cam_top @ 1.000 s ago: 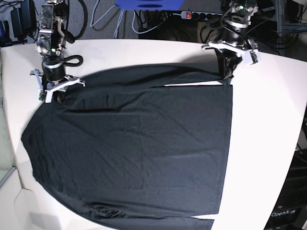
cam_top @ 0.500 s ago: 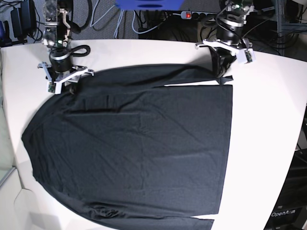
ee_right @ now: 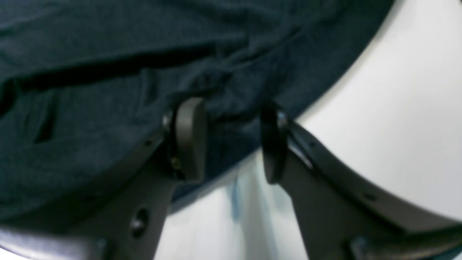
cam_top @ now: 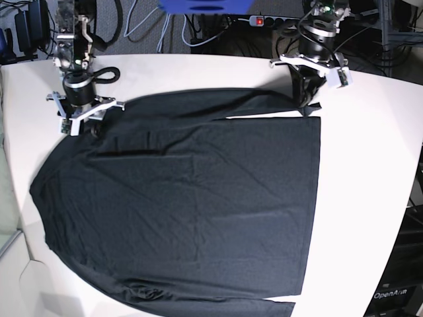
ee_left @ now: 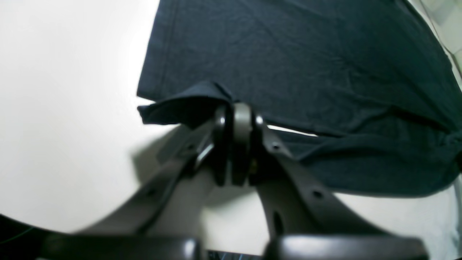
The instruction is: Fold the T-shirt properly
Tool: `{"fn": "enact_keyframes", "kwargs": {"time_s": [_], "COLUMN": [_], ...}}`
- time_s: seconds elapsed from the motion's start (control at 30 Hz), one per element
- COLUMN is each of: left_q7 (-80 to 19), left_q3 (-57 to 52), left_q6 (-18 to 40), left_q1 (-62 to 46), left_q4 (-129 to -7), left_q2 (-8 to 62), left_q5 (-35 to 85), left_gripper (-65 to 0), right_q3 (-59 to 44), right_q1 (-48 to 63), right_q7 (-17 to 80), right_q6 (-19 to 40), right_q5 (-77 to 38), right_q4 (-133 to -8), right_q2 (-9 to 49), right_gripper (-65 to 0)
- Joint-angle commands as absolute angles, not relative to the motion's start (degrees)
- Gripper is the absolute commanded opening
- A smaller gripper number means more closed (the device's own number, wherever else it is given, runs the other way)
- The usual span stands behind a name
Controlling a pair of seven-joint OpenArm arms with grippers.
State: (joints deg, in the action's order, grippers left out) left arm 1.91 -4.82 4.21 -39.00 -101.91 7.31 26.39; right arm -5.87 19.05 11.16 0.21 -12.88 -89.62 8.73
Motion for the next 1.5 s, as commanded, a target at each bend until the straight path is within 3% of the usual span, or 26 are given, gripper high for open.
{"fn": "enact_keyframes", "kwargs": {"time_s": [0.0, 0.27, 0.53, 1.1, 1.47], "left_q7": [3.6, 3.6, 3.6, 3.6, 3.6], "left_q3": [-5.0, -5.0, -5.0, -5.0, -5.0], "left_q6": [4.6, 4.6, 4.6, 4.6, 4.6], "left_q1": [-39.5, -39.5, -39.4, -39.4, -39.4], "left_q4": [-102.9, -102.6, -102.6, -102.5, -102.5], "left_q2": [7.5, 7.5, 7.5, 7.4, 7.4], "left_q5": [26.2, 26.2, 26.2, 26.2, 26.4], "left_gripper": [-65.0, -65.0, -65.0, -65.0, -65.0], "right_q3": [-6.0, -5.6, 2.0, 2.1, 2.1], "right_q1": [18.9, 18.9, 18.9, 20.4, 20.1], "right_q7": [9.7, 9.7, 9.7, 9.7, 9.7], "right_q6": [0.3, 0.3, 0.3, 0.3, 0.3], "right_q5": [-12.9, -12.9, -12.9, -12.9, -8.8], "right_q4": [-90.8, -90.9, -91.0, -96.9, -93.3], "right_q2": [9.3, 9.3, 12.4, 12.6, 11.1], "right_gripper": [-39.1, -39.0, -39.0, -39.0, -39.0]}}
